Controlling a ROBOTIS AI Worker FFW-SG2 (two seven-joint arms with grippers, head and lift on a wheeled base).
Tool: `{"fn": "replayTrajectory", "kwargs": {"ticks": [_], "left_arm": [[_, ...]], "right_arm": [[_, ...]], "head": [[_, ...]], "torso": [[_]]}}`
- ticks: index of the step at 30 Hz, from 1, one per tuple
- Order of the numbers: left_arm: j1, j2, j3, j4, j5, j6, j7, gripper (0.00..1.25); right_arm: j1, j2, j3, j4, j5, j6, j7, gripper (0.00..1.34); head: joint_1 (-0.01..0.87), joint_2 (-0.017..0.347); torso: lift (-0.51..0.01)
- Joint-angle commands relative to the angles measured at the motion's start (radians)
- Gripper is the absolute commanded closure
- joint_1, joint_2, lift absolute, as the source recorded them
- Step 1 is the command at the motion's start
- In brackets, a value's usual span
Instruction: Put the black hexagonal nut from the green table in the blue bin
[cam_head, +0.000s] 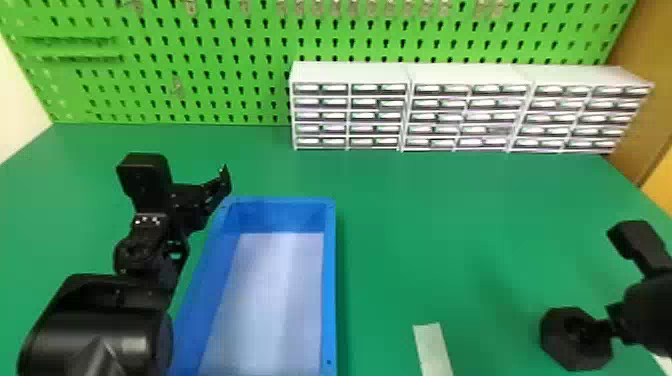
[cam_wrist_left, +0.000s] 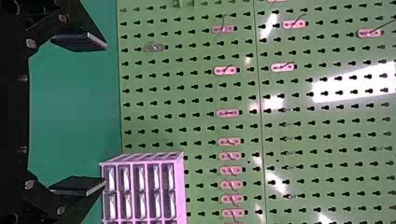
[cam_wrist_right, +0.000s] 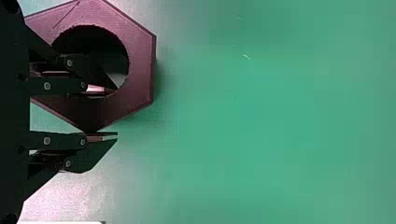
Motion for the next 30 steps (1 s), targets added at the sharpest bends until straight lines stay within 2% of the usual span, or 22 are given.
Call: {"fn": "replayTrajectory", "kwargs": {"ticks": [1, 18, 30], "left_arm": [[0.000, 0.000, 0.000, 0.000, 0.000, 0.000, 0.000, 0.25], [0.002, 0.000, 0.000, 0.000, 0.000, 0.000, 0.000, 0.25], [0.000, 0.000, 0.001, 0.000, 0.002, 0.000, 0.000, 0.25]], "right_arm": [[-0.007, -0.003, 0.000, -0.009, 0.001, 0.002, 0.005, 1.09], [-0.059, -0.012, 0.022, -0.100, 0.131, 0.034, 0.118, 1.09], [-0.139, -0.017, 0.055, -0.175, 0.139, 0.044, 0.132, 1.09]], "head": [[0.686, 0.051], [0.686, 0.051], [0.686, 0.051]], "torso": [[-0.096], [-0.096], [-0.096]]}}
